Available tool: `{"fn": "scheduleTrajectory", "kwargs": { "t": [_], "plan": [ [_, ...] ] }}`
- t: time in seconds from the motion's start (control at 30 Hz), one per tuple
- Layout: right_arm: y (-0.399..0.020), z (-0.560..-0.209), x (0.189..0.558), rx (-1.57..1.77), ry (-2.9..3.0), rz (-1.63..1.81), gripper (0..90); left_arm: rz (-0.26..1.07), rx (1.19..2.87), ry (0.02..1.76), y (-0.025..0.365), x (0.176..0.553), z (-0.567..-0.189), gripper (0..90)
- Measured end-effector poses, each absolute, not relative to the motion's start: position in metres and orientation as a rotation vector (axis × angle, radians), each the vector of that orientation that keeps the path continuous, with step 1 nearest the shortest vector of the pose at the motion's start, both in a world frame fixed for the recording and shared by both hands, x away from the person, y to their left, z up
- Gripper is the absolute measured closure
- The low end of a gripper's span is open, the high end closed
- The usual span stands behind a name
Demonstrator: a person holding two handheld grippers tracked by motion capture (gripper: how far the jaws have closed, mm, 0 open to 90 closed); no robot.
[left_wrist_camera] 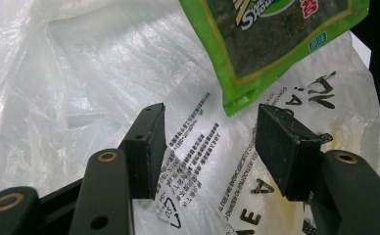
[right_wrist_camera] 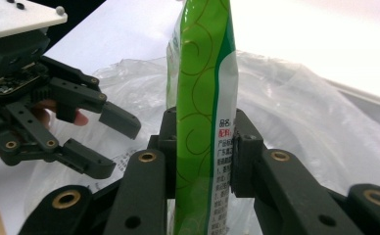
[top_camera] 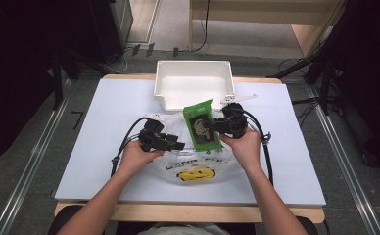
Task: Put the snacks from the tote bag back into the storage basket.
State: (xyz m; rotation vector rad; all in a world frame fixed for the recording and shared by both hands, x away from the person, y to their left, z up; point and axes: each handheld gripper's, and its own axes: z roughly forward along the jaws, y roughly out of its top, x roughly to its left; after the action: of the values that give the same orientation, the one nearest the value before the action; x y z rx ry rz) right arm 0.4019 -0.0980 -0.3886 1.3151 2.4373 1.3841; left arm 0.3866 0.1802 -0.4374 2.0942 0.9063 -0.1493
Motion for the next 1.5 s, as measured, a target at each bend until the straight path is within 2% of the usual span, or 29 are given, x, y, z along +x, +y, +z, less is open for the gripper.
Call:
{"fn": "scheduleTrajectory", "kwargs": {
  "t": [0.87, 1.5],
  "plan": [
    [-0.1, -0.369, 0.415, 1.272, 2.398, 1.331, 74.3, -0.157, 2.105, 0.895, 0.177, 0.39, -0.437, 41.2],
    [-0.096, -0.336, 0.437, 1.253, 2.4, 1.319, 74.2, -0.18, 2.119, 0.907, 0.178, 0.391, -0.437, 39.7]
  ]
}}
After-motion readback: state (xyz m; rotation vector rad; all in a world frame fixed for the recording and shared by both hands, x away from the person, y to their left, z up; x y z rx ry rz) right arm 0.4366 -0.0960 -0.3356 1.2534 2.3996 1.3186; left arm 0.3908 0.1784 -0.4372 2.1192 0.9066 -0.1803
